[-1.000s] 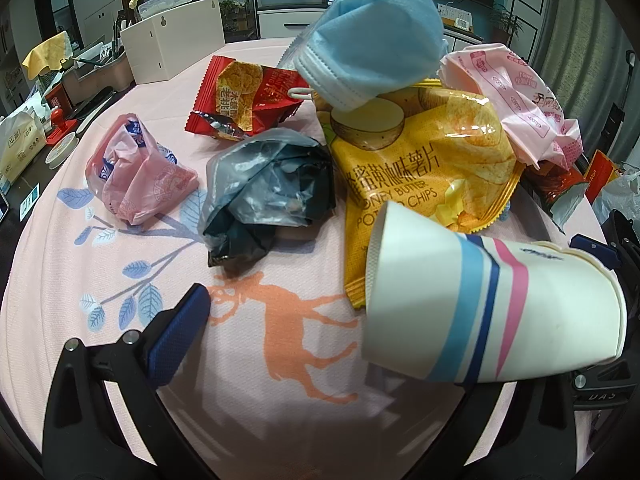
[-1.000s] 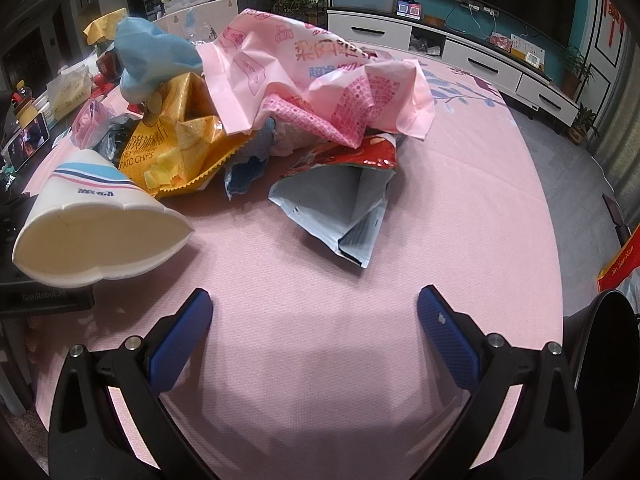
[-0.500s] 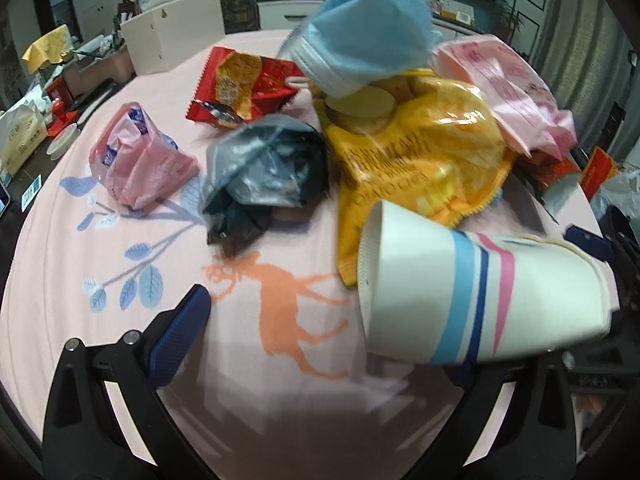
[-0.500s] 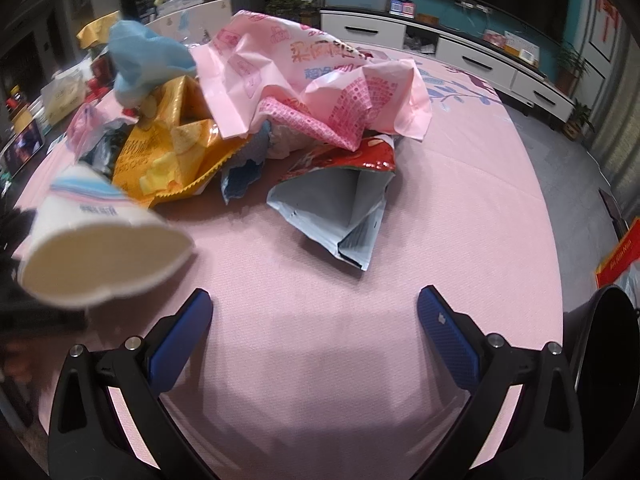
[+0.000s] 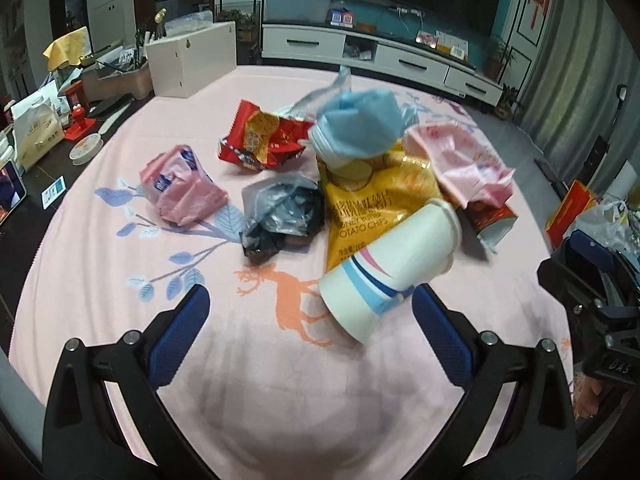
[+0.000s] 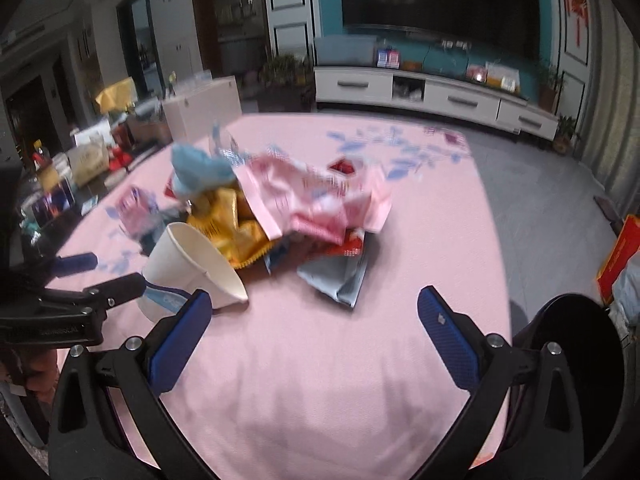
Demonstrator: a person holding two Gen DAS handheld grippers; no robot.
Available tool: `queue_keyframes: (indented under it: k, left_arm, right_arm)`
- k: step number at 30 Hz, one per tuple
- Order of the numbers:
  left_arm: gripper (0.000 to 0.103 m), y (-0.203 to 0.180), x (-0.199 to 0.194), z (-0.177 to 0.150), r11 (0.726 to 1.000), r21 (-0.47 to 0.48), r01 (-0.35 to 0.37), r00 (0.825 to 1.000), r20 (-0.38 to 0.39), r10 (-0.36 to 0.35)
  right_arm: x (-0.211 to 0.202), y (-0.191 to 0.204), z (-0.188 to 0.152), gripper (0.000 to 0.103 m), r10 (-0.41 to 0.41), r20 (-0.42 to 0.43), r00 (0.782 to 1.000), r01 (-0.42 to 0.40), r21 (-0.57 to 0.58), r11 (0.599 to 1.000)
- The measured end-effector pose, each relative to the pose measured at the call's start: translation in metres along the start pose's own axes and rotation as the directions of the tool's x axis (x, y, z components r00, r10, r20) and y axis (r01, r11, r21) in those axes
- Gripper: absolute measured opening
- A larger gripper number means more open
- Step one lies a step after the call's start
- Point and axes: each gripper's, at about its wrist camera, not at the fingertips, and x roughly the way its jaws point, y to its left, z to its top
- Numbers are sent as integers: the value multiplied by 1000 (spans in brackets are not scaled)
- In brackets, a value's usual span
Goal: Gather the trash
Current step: 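Grasp the striped paper cup with the left tool while the right tool grasps the pink wrapper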
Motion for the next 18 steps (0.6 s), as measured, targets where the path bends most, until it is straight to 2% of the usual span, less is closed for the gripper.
queue_keyframes:
  k: [8, 11, 14, 18]
  left_arm:
    - [100, 7, -25, 5, 999, -19, 42, 998, 38, -41]
    - [100, 9, -32, 5, 998, -25, 59, 997, 47, -58]
    - [100, 10, -41, 4, 994, -39, 106, 993, 56, -104]
    - [100, 13, -47, 5, 989, -53, 141, 988, 63, -138]
  right_arm:
    - [-23, 8, 7, 100, 10, 71, 997, -14, 54, 998]
    - [-32, 13, 9, 100, -48, 104, 993, 42, 53, 998]
    - [-39, 20, 7, 100, -115, 139, 984, 109, 51, 993]
    - [-41, 20, 7, 100, -114, 140, 984, 103, 86, 991]
